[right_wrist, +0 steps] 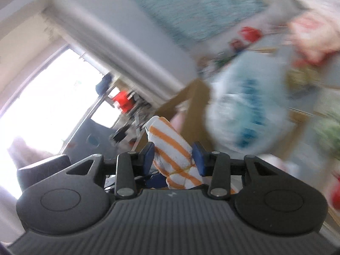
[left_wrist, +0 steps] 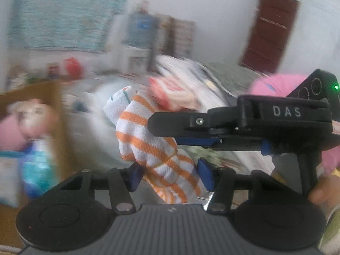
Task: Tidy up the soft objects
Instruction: 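Lower the striped towel into the box and open the right gripper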
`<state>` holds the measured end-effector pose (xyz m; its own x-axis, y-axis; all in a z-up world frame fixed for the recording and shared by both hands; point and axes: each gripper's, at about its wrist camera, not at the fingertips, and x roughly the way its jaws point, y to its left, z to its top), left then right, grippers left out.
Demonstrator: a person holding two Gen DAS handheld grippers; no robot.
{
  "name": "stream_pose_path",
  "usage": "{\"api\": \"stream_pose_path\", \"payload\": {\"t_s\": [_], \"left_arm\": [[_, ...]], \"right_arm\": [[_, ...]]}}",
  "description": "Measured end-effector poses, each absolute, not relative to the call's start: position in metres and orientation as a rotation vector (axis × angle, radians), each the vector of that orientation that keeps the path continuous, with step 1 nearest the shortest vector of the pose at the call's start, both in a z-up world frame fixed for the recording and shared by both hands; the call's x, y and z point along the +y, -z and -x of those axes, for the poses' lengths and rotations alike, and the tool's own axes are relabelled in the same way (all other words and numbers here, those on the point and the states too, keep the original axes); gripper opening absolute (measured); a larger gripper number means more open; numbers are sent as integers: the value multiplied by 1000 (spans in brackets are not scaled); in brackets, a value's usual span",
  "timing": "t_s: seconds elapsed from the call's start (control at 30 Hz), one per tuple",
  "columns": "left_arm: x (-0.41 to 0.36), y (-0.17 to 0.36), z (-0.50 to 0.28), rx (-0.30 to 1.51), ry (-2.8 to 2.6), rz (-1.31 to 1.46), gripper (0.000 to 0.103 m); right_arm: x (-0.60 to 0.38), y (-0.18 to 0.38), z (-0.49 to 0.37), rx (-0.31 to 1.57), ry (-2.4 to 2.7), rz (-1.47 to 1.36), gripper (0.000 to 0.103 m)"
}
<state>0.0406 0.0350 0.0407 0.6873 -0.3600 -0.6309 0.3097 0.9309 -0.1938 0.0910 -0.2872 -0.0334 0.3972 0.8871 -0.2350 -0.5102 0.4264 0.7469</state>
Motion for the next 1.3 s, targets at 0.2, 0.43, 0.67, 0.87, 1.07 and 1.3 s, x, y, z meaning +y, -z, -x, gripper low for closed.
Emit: {"api": "stream_pose_path", "payload": {"t_s": [0.2, 0.43, 0.67, 0.87, 1.07, 1.3], "left_arm": [[121, -65, -45, 725, 135, 117, 55], [197, -58, -55, 813, -75, 114, 55], [259, -27, -68, 938, -209, 132, 55], [276, -16, -70, 1006, -245, 100, 62], [273, -20, -49, 1001, -252, 21, 69], [276, -23, -41, 976, -243, 29, 70]], "right_arm": [[-182, 17, -129, 807, -1155, -606, 39], [-62, 30, -155, 1029, -1240, -587, 40], [19, 71, -166, 1271, -1205, -620, 40], [49, 101, -166, 1382, -1143, -650, 41], [54, 133, -168, 1466, -1067, -668, 41], [62, 150, -161, 1513, -1059, -654, 41]]}}
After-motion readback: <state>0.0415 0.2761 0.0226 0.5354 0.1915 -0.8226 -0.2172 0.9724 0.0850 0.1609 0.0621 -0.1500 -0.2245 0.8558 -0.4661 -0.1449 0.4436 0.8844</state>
